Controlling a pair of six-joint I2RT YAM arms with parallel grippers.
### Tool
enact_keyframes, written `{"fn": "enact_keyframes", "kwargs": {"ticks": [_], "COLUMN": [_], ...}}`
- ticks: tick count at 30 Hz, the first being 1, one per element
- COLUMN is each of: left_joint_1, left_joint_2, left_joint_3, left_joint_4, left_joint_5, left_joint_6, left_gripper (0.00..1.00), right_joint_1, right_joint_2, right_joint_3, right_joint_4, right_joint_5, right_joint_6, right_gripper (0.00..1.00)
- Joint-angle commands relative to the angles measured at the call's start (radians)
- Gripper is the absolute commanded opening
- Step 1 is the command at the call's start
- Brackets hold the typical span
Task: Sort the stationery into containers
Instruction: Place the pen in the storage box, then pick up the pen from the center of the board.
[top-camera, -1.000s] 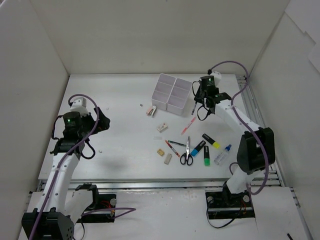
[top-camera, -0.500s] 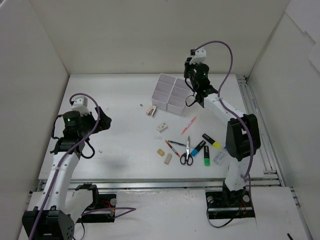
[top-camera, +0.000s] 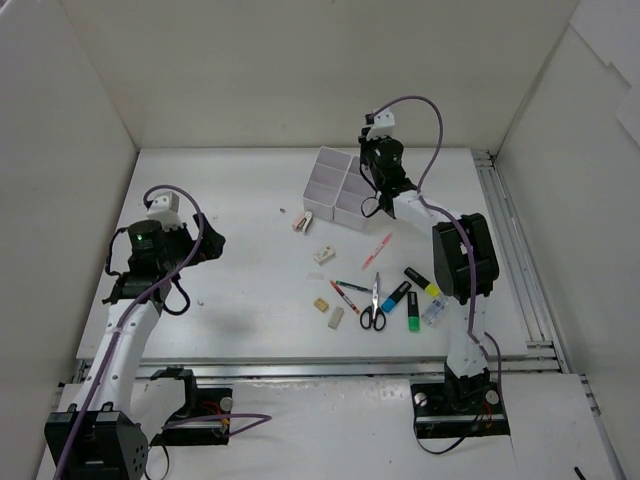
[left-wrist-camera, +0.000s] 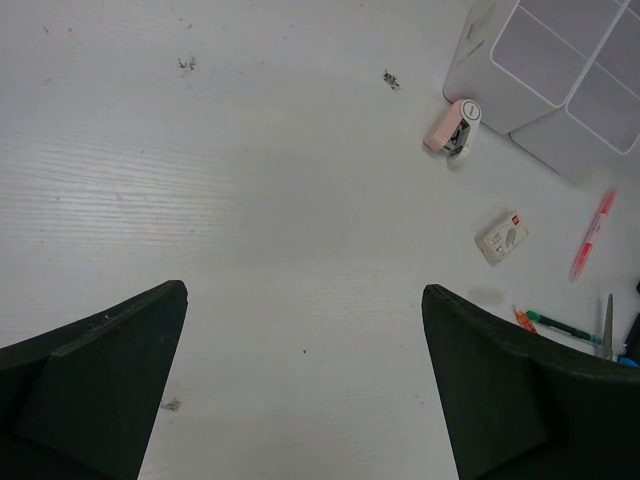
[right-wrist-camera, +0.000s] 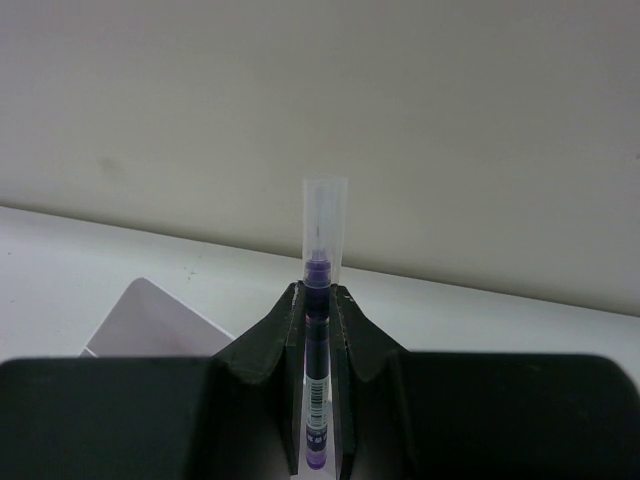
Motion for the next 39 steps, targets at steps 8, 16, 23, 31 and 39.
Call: {"fn": "enact_keyframes", "kwargs": {"ticks": [8,16,23,31,39], "left_joint_1": [0.008,-0.072,-0.342,-0.618,-0.765], "left_joint_2": [0.039,0.132,0.350,0.770,1.188], "left_joint_3": [0.035,0.115,0.352,0.809,1.303], "left_joint_4": [0.083,0.118,0.075,-0.095,-0.311], "left_joint_5": [0.057,0.199,0.226,0.200,0.099], "left_joint_6": [0.031,0.132,0.328,0.507,0.588], "left_gripper": [0.99,0.99,0.99,0.99,0.99], "right_joint_1": [0.004,0.004,0.004,-0.065,-0.122], "right_joint_2": [-0.121,-0.296,-0.597,-0.965,-1.260], "right_joint_3": [-0.124,-0.235,-0.466,-0.540,-0.647], "right_joint_4": [0.184,0.185,0.091,-0.800,-1.059], "right_joint_5": [-0.039,-0.112,0.058,0.402,0.516], "right_joint_6": [0.064,0.174,0.317,0.607,0.659], "right_gripper": [0.30,0.54,0.98,0.98,0.98]}}
